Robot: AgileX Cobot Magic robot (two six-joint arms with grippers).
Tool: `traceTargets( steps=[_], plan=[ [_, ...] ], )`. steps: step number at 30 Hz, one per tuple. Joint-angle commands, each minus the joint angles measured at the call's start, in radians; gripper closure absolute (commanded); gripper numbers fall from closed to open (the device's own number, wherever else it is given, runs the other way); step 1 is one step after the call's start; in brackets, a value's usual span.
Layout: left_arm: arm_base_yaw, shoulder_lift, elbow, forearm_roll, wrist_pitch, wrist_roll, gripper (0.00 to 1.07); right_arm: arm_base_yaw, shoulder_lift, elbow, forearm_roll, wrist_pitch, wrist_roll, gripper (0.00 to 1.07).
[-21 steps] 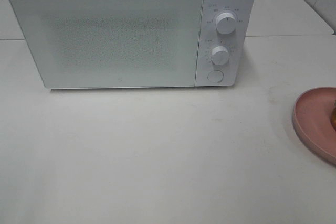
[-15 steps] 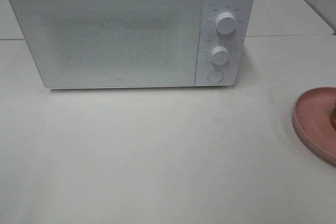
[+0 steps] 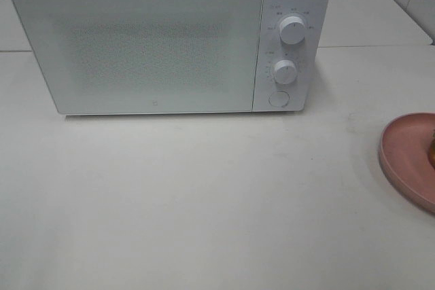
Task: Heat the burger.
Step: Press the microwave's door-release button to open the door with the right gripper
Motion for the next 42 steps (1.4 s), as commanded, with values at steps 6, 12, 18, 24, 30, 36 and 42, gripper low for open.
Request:
traceTargets(
  steps=[6, 12, 18, 24, 30, 36, 42],
  plan=[
    [0.001, -0.007, 0.003, -0.007, -0.007, -0.005, 0.07, -0.004, 0.081, -0.031, -0.001, -0.029, -0.009, 0.42],
    [0.001, -0.007, 0.003, -0.007, -0.007, -0.005, 0.07, -0.004, 0.193, -0.031, -0.002, -0.115, -0.009, 0.42],
    [0.001, -0.007, 0.003, -0.007, -0.007, -0.005, 0.07, -0.004, 0.297, -0.03, -0.002, -0.194, -0.009, 0.36],
    [0.001, -0.007, 0.003, -0.007, -0.007, -0.005, 0.07, -0.004, 0.356, -0.03, -0.003, -0.249, -0.01, 0.31],
    [0.001, -0.007, 0.003, -0.007, -0.007, -0.005, 0.07, -0.004, 0.419, -0.03, -0.003, -0.322, -0.01, 0.31],
    [0.001, -0.007, 0.003, -0.007, -0.007, -0.005, 0.07, -0.004, 0.5, -0.03, -0.003, -0.419, -0.01, 0.31],
    [0.001, -0.007, 0.003, -0.007, -0.007, -0.005, 0.07, -0.004, 0.617, -0.03, -0.003, -0.544, -0.01, 0.31]
  ],
)
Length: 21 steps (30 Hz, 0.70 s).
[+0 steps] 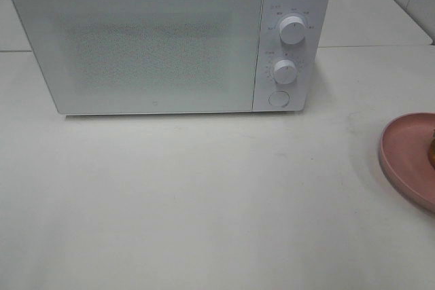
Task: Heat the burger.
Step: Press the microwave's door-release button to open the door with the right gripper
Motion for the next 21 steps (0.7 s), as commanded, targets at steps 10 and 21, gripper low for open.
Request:
traceTargets(
  steps=[10, 21],
  plan=[
    [0.001, -0.007, 0.003, -0.007, -0.007, -0.005, 0.07, -0.004, 0.204, -0.006, -0.002, -0.223, -0.01, 0.31],
    [0.001, -0.007, 0.003, -0.007, -0.007, -0.005, 0.07, -0.004, 0.382, -0.006, -0.002, -0.354, -0.01, 0.31]
  ],
)
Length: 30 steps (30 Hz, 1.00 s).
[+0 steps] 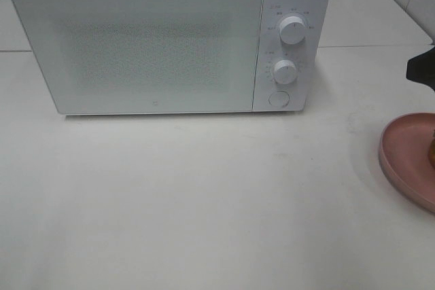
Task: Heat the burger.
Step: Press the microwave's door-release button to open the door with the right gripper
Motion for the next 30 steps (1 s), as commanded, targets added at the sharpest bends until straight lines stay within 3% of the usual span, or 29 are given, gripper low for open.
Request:
traceTargets(
  steps=[1, 7, 16, 28, 30],
  plan=[
    [0.001, -0.007, 0.003, -0.007, -0.007, -0.005, 0.07, -0.004, 0.051, -0.006, -0.002, -0.05, -0.01, 0.31],
    [0.001, -0.007, 0.003, -0.007, -0.007, -0.005, 0.07, -0.004, 0.117, -0.002, -0.002, -0.135, -0.01, 0.31],
    [0.001, -0.007, 0.003, -0.007, -0.007, -0.005, 0.07, -0.004, 0.157, 0.13, 0.009, -0.491, -0.029, 0.31],
    [0.001, -0.007, 0.003, -0.007, -0.007, -0.005, 0.07, -0.001, 0.157, 0.239, 0.079, -0.706, -0.055, 0.32],
    [0.001, -0.007, 0.003, -0.007, -0.007, -0.005, 0.07, 0.067, 0.157, 0.242, 0.129, -0.726, -0.112, 0.32]
  ],
)
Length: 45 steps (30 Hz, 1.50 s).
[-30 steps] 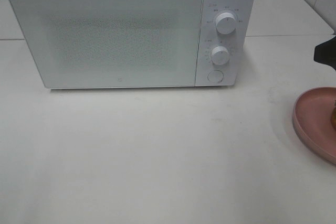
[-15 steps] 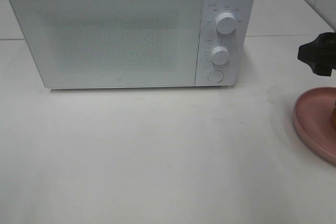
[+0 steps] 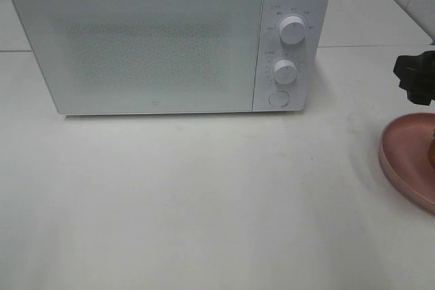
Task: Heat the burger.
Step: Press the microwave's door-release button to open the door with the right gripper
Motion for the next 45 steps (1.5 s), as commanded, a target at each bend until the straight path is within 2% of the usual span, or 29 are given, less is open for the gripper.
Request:
traceTargets(
  steps=[1, 3, 7, 14, 18, 19, 21, 22, 23, 24, 30, 45],
  plan=[
    [0.001, -0.007, 0.003, -0.007, -0.007, -0.005, 0.07, 0.039, -0.002, 0.003, 0.025, -0.034, -0.054, 0.32],
    [0.001, -0.007, 0.003, -0.007, -0.007, -0.005, 0.07, 0.061, -0.002, 0.004, 0.042, -0.04, -0.083, 0.32],
    [0.001, -0.007, 0.003, -0.007, -0.007, -0.005, 0.07, 0.142, -0.002, 0.024, 0.166, -0.119, -0.205, 0.32],
    [0.001, -0.007, 0.003, -0.007, -0.007, -0.005, 0.07, 0.249, 0.017, 0.026, 0.302, -0.205, -0.344, 0.32],
    [0.001, -0.007, 0.003, -0.007, -0.007, -0.005, 0.07, 0.328, 0.078, 0.038, 0.378, -0.306, -0.376, 0.32],
    [0.001, -0.007, 0.003, -0.007, -0.007, -0.005, 0.07, 0.375, 0.119, 0.038, 0.413, -0.352, -0.383, 0.32],
    [0.001, -0.007, 0.003, -0.007, -0.007, -0.005, 0.07, 0.393, 0.14, 0.038, 0.427, -0.375, -0.385, 0.32],
    [0.001, -0.007, 0.003, -0.007, -0.007, -0.005, 0.07, 0.439, 0.187, 0.038, 0.452, -0.432, -0.385, 0.32],
    [0.001, -0.007, 0.003, -0.007, -0.007, -0.005, 0.07, 0.439, 0.187, 0.038, 0.452, -0.432, -0.385, 0.32],
    [0.001, -0.007, 0.003, -0.007, -0.007, -0.005, 0.07, 0.479, 0.23, 0.038, 0.486, -0.479, -0.385, 0.32],
    [0.001, -0.007, 0.003, -0.007, -0.007, -0.005, 0.07, 0.586, 0.361, 0.038, 0.591, -0.609, -0.384, 0.32],
    [0.001, -0.007, 0.003, -0.007, -0.007, -0.005, 0.07, 0.704, 0.586, -0.061, 0.639, -0.658, -0.331, 0.33]
  ],
)
